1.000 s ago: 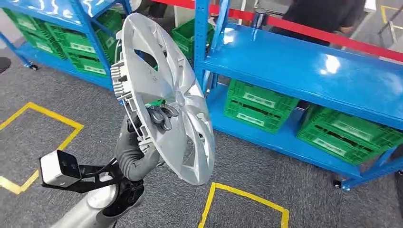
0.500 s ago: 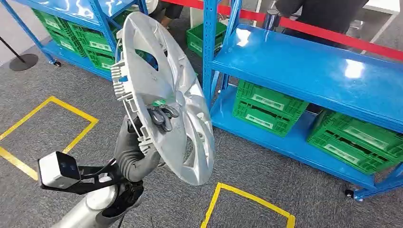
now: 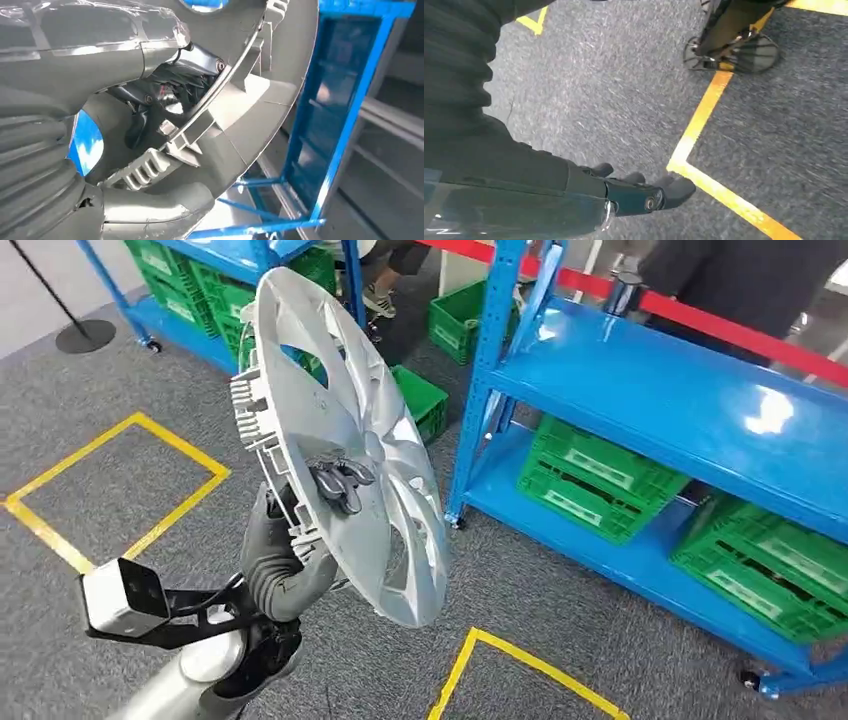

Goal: Take the parts from the cabinet and place them on the table.

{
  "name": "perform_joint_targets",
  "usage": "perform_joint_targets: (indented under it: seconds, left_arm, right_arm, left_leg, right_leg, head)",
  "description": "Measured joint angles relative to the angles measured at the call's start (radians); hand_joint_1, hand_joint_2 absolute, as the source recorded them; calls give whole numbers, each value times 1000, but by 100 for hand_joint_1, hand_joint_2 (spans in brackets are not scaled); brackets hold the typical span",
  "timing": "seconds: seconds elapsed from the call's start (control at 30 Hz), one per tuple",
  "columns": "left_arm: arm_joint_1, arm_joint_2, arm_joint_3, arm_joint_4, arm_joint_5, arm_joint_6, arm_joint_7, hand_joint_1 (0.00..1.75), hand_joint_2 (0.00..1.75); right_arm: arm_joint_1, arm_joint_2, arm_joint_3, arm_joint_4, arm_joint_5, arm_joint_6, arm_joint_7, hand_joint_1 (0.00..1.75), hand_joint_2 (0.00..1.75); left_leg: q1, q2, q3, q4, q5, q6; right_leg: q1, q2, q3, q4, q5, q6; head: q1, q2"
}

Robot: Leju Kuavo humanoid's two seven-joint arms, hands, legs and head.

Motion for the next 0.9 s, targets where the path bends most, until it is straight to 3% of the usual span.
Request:
perform_joint_targets:
  seconds: [0.03,0.07,0.1,0.13,0.2,0.23,0.37,0.4,0.43,0.47,0.53,0.57,0.6,0.63,0.7,0.73,0.8,0.9]
  left_arm:
    - [0,0,0,0,-2,2,0,175,175]
    - [1,0,0,0,-3,5,1,175,175]
    - [2,0,0,0,-5,6,2,175,175]
    - [2,0,0,0,-8,8,2,175,175]
    - [1,0,0,-3,-10,11,3,175,175]
    - [1,0,1,-6,-12,15,3,175,175]
    - [3,2,11,-17,-11,24,6,175,175]
    - [6,3,17,-23,-11,26,8,175,175]
    - [8,5,22,-27,-11,29,8,175,175]
    - [8,6,26,-29,-11,34,10,175,175]
    - [19,8,33,-34,-8,40,15,175,175]
    - [27,10,36,-36,-8,42,19,175,175]
    - [33,12,40,-37,-8,46,24,175,175]
    - [38,14,43,-39,-10,52,33,175,175]
    - [44,18,50,-46,-13,57,41,175,175]
    - [45,19,50,-52,-14,58,43,175,175]
    - [50,19,51,-60,-15,60,47,175,175]
    - [59,21,51,-66,-16,72,48,175,175]
  right_arm:
    - [1,0,0,0,0,0,0,0,175]
    - [2,0,0,0,0,1,0,0,175]
    - [2,1,0,0,0,2,0,0,175]
    - [1,2,0,0,5,2,-2,0,175]
    - [-5,3,0,-1,14,0,-3,0,175]
    - [-7,3,0,-1,15,-2,-3,0,175]
    - [-21,7,0,-3,18,-3,-8,0,175]
    - [-23,11,0,-5,20,-3,-13,0,175]
    - [-24,16,0,-5,21,-3,-15,0,175]
    - [-23,16,0,-5,22,-3,-16,0,175]
    - [-17,19,0,-5,30,-3,-16,0,175]
    - [-15,21,0,-5,31,-3,-14,0,175]
    - [-13,23,1,-5,31,-3,-12,0,175]
    - [-12,27,1,-5,32,-3,-11,0,175]
    - [-8,32,1,-5,32,-3,-10,0,175]
    - [-5,32,1,-5,33,-3,-10,0,175]
    - [-3,30,1,-5,33,-3,-8,0,175]
    - [6,31,1,-4,37,1,6,0,175]
  left_leg:
    - [0,-10,-4,0,2,2]
    - [0,-19,-6,0,3,4]
    - [0,-27,-7,0,4,4]
    - [-1,-36,-6,0,5,4]
    - [-2,-50,-2,0,6,1]
    - [1,-54,-4,-1,8,-1]
    - [3,-76,-18,-10,26,-29]
    - [3,-66,-21,-5,18,-31]
    - [-5,-26,-31,14,-4,-34]
    - [-3,-13,-53,61,-39,-36]
    - [1,-9,-119,215,-112,-44]
    - [1,-9,-140,262,-124,-48]
    - [1,-8,-139,263,-111,-50]
    - [1,-4,-113,217,-77,-52]
    - [1,17,-22,62,-3,-53]
    - [-2,61,9,5,-18,-48]
    - [-1,52,6,5,-10,-26]
    - [2,31,0,1,-3,-9]
  right_leg:
    - [-1,0,-38,85,-35,2]
    - [-1,1,-60,132,-43,2]
    - [0,2,-58,127,-28,-1]
    - [0,4,-31,73,14,-7]
    - [3,25,51,-102,107,-25]
    - [5,55,79,-163,116,-36]
    - [10,42,84,-190,116,-49]
    - [-3,29,93,-218,131,-47]
    - [1,25,96,-227,137,-50]
    - [1,20,95,-228,140,-55]
    - [3,4,93,-225,139,-56]
    - [3,-3,92,-223,139,-55]
    - [3,-8,91,-221,138,-55]
    - [2,-14,91,-217,135,-52]
    - [0,-22,90,-205,127,-43]
    - [3,-25,88,-194,120,-34]
    - [11,-29,83,-183,113,-28]
    - [7,-35,82,-182,107,-18]
  head:
    - [0,0]
    - [0,0]
    - [-1,0]
    - [0,0]
    - [0,0]
    - [-2,0]
    - [1,0]
    - [1,0]
    - [-2,0]
    - [-7,0]
    - [-8,0]
    - [-8,0]
    - [-8,0]
    - [-8,0]
    - [-9,0]
    - [-10,0]
    - [-7,0]
    - [-9,0]
